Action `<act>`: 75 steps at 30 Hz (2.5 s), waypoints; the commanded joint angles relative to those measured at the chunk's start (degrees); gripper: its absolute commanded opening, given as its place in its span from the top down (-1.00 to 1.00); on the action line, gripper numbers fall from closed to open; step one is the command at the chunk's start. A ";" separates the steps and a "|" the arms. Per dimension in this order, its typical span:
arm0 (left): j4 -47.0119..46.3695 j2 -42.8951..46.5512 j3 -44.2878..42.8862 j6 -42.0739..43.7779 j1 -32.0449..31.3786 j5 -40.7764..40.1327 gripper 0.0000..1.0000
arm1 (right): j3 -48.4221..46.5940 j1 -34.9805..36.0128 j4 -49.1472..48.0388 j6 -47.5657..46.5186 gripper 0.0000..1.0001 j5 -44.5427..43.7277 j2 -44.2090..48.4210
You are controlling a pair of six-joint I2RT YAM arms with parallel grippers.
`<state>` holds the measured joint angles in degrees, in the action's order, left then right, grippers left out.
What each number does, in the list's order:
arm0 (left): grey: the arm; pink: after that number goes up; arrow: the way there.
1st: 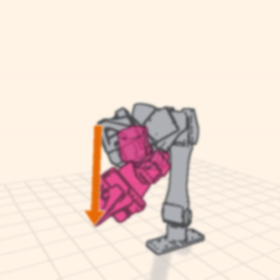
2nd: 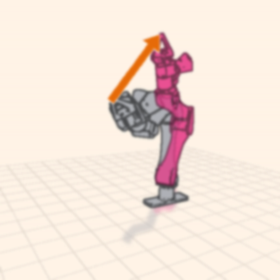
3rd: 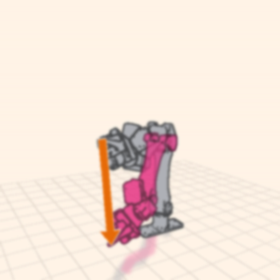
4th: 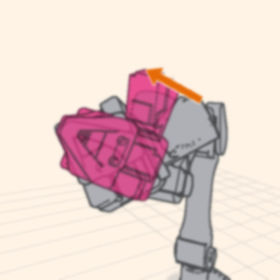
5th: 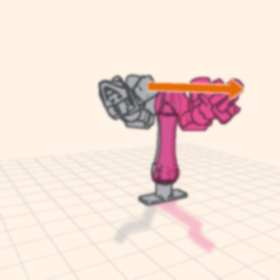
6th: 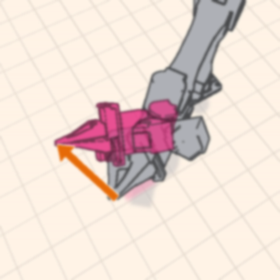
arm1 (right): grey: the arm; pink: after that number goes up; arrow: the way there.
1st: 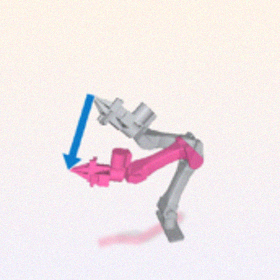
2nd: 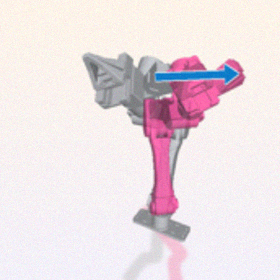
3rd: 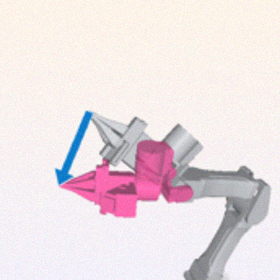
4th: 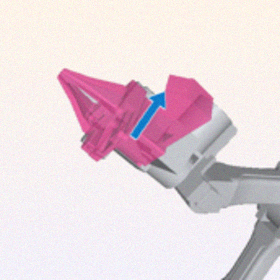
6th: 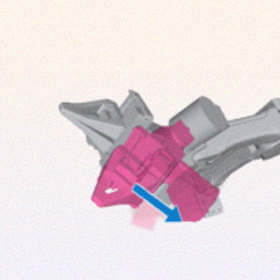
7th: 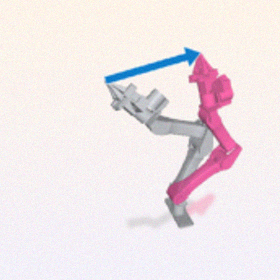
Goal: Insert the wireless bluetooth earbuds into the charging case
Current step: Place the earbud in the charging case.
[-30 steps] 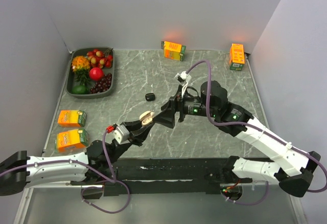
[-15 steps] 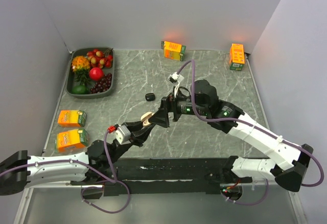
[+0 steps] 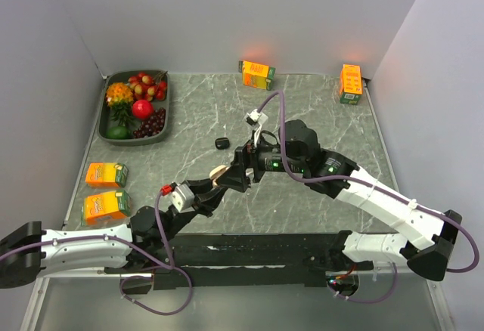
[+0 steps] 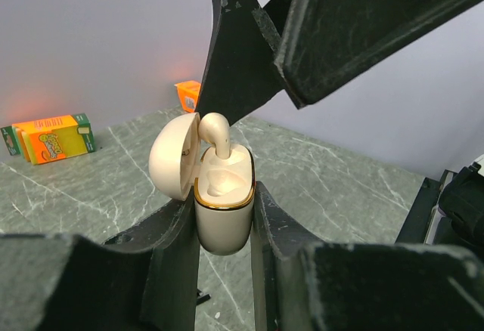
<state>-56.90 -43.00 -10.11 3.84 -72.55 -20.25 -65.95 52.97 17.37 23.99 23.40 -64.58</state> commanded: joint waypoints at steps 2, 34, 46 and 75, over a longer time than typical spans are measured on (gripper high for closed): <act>-1.63 -0.06 -2.55 -0.06 0.22 -0.05 0.98 | -2.95 1.35 -1.81 0.01 -0.93 -0.11 0.24; -2.07 -0.68 -2.99 0.12 0.22 -1.46 0.98 | -4.53 6.53 2.50 -0.08 -0.92 -6.26 2.61; -2.86 -0.85 -3.16 0.47 0.22 -1.98 0.98 | -5.50 8.20 3.99 1.15 -0.91 -8.27 1.73; -3.39 1.43 -2.37 -0.67 0.22 1.44 0.98 | -7.53 3.03 13.83 0.19 -0.74 -29.80 6.74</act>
<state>-57.98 -42.85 -10.98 3.81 -72.55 -20.32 -72.77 59.37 28.67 24.32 2.66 -61.39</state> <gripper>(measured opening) 0.300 0.909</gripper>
